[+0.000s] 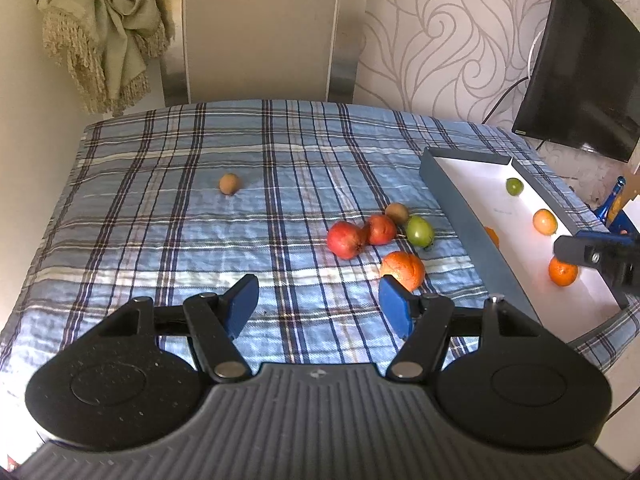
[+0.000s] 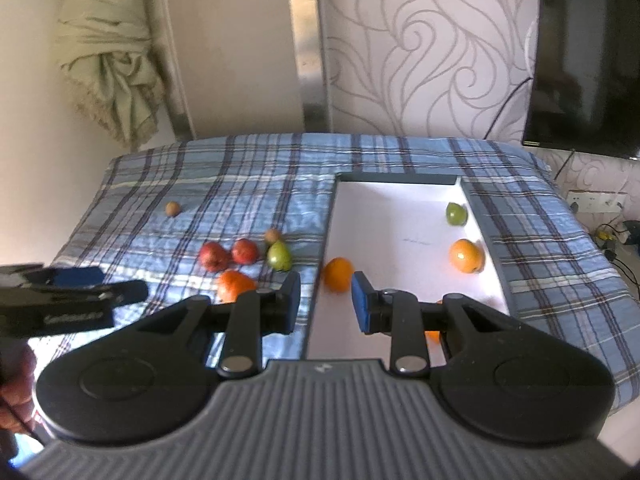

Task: Organize fruits
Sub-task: 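Move both tools back toward the fruit cluster on the bed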

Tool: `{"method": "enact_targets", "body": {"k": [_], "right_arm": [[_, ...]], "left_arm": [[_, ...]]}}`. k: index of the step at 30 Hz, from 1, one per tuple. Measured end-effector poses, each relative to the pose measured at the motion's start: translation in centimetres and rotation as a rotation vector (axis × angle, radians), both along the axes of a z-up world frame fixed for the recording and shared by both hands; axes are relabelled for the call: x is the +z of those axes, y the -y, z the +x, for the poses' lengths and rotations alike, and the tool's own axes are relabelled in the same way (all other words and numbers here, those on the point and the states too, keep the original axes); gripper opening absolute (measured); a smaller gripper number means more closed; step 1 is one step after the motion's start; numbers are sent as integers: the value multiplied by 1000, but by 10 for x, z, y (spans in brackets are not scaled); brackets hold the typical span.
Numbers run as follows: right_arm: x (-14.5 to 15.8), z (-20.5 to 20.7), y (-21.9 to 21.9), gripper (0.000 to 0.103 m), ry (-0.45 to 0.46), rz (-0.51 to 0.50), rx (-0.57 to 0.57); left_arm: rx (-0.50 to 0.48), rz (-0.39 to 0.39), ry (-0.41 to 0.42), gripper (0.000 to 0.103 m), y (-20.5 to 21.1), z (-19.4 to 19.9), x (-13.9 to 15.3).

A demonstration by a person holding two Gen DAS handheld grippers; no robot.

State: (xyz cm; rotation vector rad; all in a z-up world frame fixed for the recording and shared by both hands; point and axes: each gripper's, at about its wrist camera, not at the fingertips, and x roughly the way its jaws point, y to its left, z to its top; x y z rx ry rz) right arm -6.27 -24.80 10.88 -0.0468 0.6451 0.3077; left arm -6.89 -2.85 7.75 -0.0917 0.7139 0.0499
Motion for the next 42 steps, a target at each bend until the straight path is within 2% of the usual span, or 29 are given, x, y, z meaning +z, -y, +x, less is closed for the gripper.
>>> {"method": "enact_targets", "body": {"k": [13, 19, 29, 32, 38, 39, 42], "right_arm": [[-20, 5, -50, 31, -58, -13, 72], [-32, 11, -61, 31, -97, -16, 82], [-46, 18, -76, 31, -138, -13, 97], [-50, 22, -78, 31, -144, -14, 91], [-58, 33, -86, 31, -152, -18, 79], [-60, 35, -88, 33, -152, -22, 74], [-65, 40, -93, 62, -131, -38, 47]], "left_arm": [[-24, 27, -23, 71, -20, 12, -8], [-10, 30, -35, 75, -32, 15, -13], [22, 21, -49, 75, -51, 16, -19], [36, 12, -49, 83, -57, 14, -20], [54, 16, -43, 84, -69, 7, -19], [57, 19, -41, 84, -72, 6, -19], [69, 30, -36, 84, -80, 1, -17]]}}
